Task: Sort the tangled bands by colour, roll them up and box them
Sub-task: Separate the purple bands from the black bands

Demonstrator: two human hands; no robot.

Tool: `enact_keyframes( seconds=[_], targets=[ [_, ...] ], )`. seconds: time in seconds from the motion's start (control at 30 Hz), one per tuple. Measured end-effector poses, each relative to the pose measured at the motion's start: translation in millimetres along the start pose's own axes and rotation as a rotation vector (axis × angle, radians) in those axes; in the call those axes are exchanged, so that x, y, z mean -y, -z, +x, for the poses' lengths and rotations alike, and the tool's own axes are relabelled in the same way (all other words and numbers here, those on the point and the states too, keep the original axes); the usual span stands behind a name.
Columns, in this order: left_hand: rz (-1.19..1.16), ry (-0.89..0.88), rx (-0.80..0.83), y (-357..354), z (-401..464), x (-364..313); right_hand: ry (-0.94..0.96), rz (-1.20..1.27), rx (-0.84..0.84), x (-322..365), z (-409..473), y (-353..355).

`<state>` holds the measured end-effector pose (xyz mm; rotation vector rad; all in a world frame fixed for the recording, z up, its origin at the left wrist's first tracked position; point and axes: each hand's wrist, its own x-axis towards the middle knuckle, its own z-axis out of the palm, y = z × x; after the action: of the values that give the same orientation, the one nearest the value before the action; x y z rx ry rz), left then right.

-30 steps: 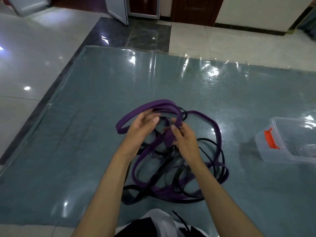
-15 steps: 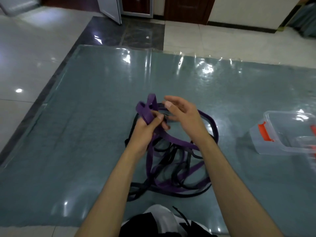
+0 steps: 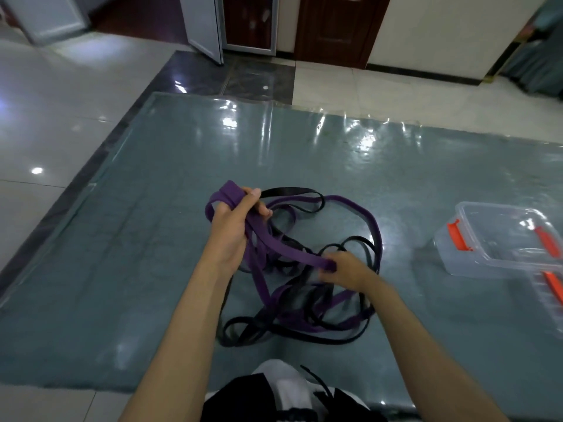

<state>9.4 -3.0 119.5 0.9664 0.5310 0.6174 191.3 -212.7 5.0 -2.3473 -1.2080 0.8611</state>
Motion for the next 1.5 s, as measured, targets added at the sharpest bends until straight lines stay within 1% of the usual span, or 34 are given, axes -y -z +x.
enact_keyframes(
  seconds=[0.07,0.1,0.17,0.2,0.23,0.27,0.33,0.43,0.5,0.57,0.63,0.7,0.73,0.8,0.9,0.93,0.97,1.0,1.03,1.1,1.13,1.2,1.27,1.3,1.33,1.4,1.5],
  targets=[
    [-0.012,0.005,-0.012,7,-2,0,-0.123,-0.009,-0.071,-29,-10,-1],
    [0.005,0.002,-0.017,11,-2,1,-0.201,0.029,-0.149,-42,-17,-1],
    [0.090,-0.005,-0.023,15,-2,8,-0.334,0.126,-0.364,-65,-32,0],
    [0.144,0.002,-0.017,15,-3,14,-0.370,0.172,-0.465,-75,-39,1],
    [0.192,0.018,-0.003,14,-5,21,-0.384,0.207,-0.530,-83,-46,4],
    [0.229,0.038,0.010,12,-7,28,-0.387,0.226,-0.554,-90,-52,6],
    [0.278,0.068,0.017,8,-8,40,-0.409,0.207,-0.509,-103,-62,9],
    [0.302,0.143,-0.016,6,-4,51,-0.491,0.191,-0.327,-113,-72,13],
    [0.350,0.230,-0.022,7,0,55,-0.548,0.214,-0.114,-112,-77,15],
    [0.363,0.274,-0.014,9,4,59,-0.578,0.278,0.167,-101,-80,16],
    [0.333,0.303,-0.009,8,6,62,-0.526,0.383,0.380,-78,-79,13],
    [0.333,0.332,-0.010,7,7,65,-0.413,0.472,0.484,-48,-72,8],
    [0.353,0.343,-0.011,6,7,68,-0.354,0.550,0.504,-32,-65,4],
    [0.418,0.363,-0.017,5,6,73,-0.248,0.740,0.465,-1,-50,-3],
    [0.520,0.378,-0.011,12,4,80,-0.187,1.034,0.305,36,-26,-9],
    [0.539,0.381,0.008,15,3,81,-0.187,1.087,0.259,44,-19,-11],
    [0.554,0.386,0.031,19,2,81,-0.188,1.089,0.217,48,-12,-12],
    [0.572,0.394,0.045,22,2,80,-0.187,1.025,0.175,49,-6,-14],
    [0.586,0.404,0.044,25,1,79,-0.187,0.905,0.138,46,-3,-17],
    [0.585,0.423,0.010,29,1,75,-0.202,0.596,0.092,29,0,-24],
    [0.582,0.433,-0.014,31,2,72,-0.222,0.432,0.110,17,-1,-28],
    [0.576,0.443,-0.051,33,5,66,-0.270,0.155,0.246,-9,-10,-35],
    [0.548,0.441,-0.090,34,9,62,-0.294,0.083,0.399,-31,-26,-44],
    [0.533,0.443,-0.111,33,10,61,-0.293,0.065,0.428,-39,-33,-49],
    [0.512,0.444,-0.133,33,11,60,-0.285,0.030,0.417,-46,-40,-53],
    [0.472,0.437,-0.168,30,12,61,-0.245,-0.048,0.332,-56,-50,-59],
    [0.451,0.424,-0.174,27,12,62,-0.190,-0.100,0.205,-61,-58,-63]
  ],
)
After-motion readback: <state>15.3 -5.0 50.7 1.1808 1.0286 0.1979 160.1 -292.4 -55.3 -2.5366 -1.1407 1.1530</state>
